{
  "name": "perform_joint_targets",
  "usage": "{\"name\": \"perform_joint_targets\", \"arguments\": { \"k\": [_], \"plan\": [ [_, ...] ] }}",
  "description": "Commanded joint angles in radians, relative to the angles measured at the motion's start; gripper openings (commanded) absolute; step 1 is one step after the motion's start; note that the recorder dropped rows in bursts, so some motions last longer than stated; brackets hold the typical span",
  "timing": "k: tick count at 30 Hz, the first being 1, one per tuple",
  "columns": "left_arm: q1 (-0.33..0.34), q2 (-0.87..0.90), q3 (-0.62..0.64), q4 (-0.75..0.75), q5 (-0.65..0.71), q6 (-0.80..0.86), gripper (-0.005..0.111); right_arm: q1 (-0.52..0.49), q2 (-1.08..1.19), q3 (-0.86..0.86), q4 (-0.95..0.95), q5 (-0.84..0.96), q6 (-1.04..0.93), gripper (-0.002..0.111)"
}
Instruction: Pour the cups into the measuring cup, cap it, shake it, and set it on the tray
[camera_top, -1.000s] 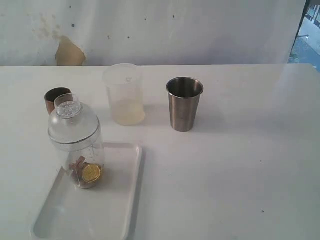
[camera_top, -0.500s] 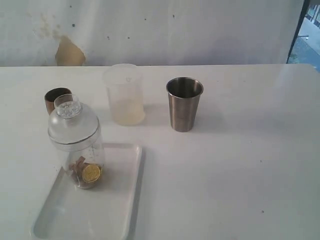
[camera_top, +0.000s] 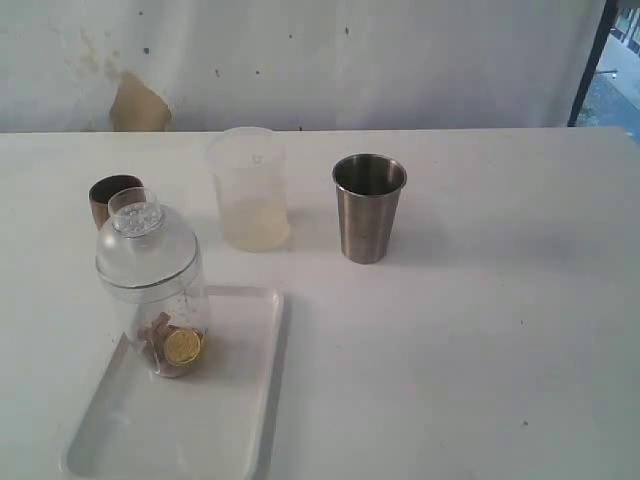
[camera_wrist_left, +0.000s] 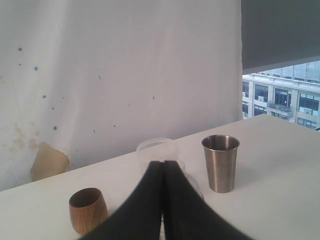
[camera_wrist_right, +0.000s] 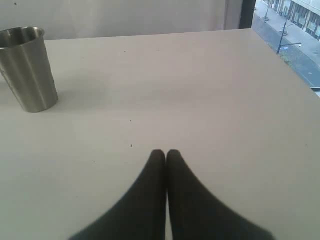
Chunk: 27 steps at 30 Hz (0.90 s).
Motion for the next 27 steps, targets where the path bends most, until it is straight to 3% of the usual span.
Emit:
{"name": "perform_joint_targets", "arguments": {
  "k": [1,7,14,16,18,22,27],
  "plan": [
    [0.003,-0.003,-0.007,-0.012,-0.002,-0.003,0.000,-0.003,-0.002,0.002,-0.005,-0.003,0.005,0.000],
    [0.022,-0.003,-0.005,0.012,-0.005,-0.003,0.000,-0.003,-0.002,0.002,-0.005,-0.003,0.005,0.000],
    [0.174,-0.003,-0.005,0.127,-0.003,-0.003,0.000,-0.003,-0.002,0.002,-0.005,-0.003,0.005,0.000],
    [0.220,-0.003,-0.005,0.127,-0.024,-0.099,0.000,-0.003,-0.002,0.002,-0.005,-0.003,0.005,0.000],
    [0.279,-0.003,0.028,0.146,-0.110,-0.307,0.000,-0.003,-0.002,0.002,-0.005,-0.003,0.005,0.000],
    [0.425,-0.003,0.242,0.140,-0.300,-0.404,0.000,-0.003,-0.002,0.002,-0.005,-0.003,0.005,0.000],
    [0.518,-0.003,0.426,0.154,-0.447,-0.400,0.000,-0.003,-0.002,0.002,-0.005,-0.003,0.005,0.000]
  ]
}}
